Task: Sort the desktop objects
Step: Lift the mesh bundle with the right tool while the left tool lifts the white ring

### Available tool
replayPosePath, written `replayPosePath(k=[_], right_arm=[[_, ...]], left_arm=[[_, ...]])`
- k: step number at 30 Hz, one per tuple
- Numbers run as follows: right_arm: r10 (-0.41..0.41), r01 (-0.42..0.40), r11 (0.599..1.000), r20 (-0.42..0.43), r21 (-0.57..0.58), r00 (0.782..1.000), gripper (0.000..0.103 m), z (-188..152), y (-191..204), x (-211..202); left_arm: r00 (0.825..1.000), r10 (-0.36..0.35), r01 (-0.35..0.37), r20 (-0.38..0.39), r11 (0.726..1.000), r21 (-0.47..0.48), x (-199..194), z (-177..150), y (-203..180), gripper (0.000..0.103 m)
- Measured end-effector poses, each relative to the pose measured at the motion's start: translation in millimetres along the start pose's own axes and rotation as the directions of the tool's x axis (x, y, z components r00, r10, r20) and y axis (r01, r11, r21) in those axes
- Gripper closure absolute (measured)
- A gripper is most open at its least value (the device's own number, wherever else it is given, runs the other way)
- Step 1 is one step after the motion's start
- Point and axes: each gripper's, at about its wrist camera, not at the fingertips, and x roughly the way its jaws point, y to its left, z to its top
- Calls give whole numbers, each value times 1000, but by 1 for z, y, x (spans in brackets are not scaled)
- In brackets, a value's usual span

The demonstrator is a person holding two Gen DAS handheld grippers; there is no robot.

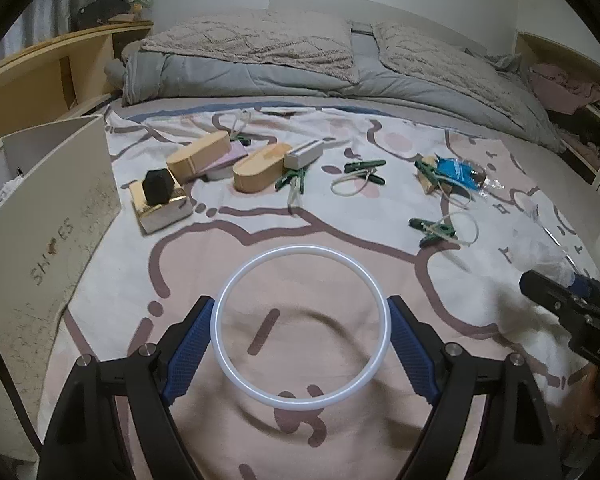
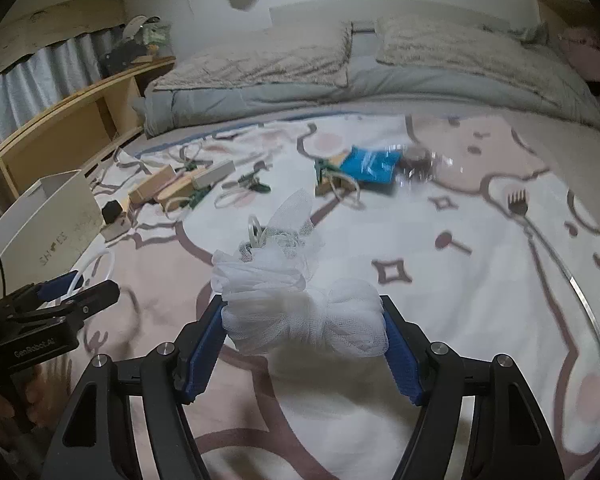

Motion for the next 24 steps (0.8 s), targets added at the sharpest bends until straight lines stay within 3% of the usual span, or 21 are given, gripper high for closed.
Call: replayPosePath(k=[10, 24], right_arm=[[-10, 13, 999, 90, -41, 996, 30, 27, 2, -29], [29, -7, 986, 131, -167, 991, 30, 60, 28, -69]], left_arm=[[999, -3, 3, 47, 1000, 11, -28, 10, -3, 18], [989, -8, 6, 148, 1000, 14, -84, 40, 5, 18]])
